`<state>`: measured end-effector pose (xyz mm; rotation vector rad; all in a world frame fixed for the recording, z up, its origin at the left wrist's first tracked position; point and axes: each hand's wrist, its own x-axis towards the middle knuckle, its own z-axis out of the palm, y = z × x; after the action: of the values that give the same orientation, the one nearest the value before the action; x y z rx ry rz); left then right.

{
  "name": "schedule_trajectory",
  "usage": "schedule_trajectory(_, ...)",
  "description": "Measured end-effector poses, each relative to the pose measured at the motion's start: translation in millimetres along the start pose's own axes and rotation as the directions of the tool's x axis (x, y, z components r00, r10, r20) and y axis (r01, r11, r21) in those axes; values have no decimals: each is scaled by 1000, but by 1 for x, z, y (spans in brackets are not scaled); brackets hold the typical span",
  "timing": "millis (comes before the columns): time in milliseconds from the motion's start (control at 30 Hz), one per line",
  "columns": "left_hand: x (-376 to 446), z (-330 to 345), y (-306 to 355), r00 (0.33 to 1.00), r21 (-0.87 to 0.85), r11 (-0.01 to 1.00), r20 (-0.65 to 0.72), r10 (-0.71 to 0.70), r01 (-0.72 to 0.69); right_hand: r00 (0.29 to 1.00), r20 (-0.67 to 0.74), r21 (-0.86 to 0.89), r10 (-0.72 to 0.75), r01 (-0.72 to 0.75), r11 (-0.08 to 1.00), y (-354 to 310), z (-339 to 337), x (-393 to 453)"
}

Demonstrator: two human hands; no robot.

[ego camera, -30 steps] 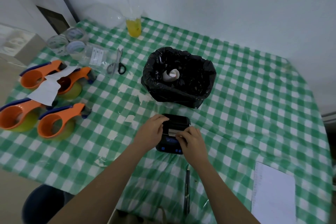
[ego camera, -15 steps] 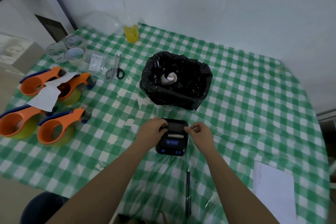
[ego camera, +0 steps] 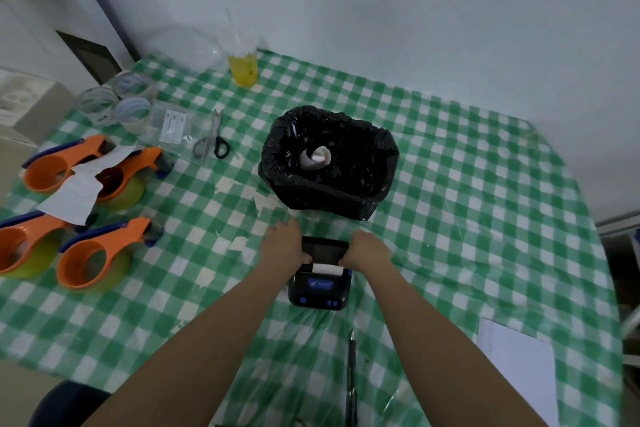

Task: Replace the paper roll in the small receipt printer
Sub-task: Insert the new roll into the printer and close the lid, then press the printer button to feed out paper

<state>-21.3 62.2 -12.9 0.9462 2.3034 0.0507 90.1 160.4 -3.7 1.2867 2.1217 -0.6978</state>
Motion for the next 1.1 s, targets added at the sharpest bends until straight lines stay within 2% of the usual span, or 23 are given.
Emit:
schedule_trajectory(100, -2, 0, -4, 1000, -36, 999, -15, 8, -9, 999, 24, 82, -31, 29, 996, 7, 1, 2)
schedule_trajectory(167, -6, 5, -12, 999, -164, 985, -29, 41, -45, 997, -49, 227, -57, 67, 972, 18, 11, -4)
schedule_trajectory(233, -15, 16, -23, 998, -392, 918, -45, 39, -54, 984, -175, 477, -32, 113, 872, 32, 32, -18)
schedule_trajectory(300, -27, 30, -33, 997, -554, 831, -77, 7, -49, 967, -253, 672, 38, 147, 726, 45, 55, -35)
schedule_trajectory(367, -42, 42, -41, 997, -641, 766, -78, -21, -34, 963, -256, 746, 79, 145, 650, 55, 77, -49)
schedule_trajectory(467, -61, 53, -47, 1000, -737, 676, -15, 0, -11, 968, -227, 788, 102, 121, 604, 61, 99, -59)
schedule_trajectory(600, -74, 62, -49, 999, -756, 654, -6, 43, -33, 966, -237, 812, 106, 137, 568, 62, 115, -69)
schedule_trajectory(933, -72, 70, -46, 990, -632, 762, -101, 99, -140, 966, -240, 798, 97, 140, 587, 61, 125, -74)
schedule_trajectory(1100, -69, 72, -44, 989, -591, 794, -121, 82, -138, 967, -240, 782, 83, 142, 607, 63, 126, -73)
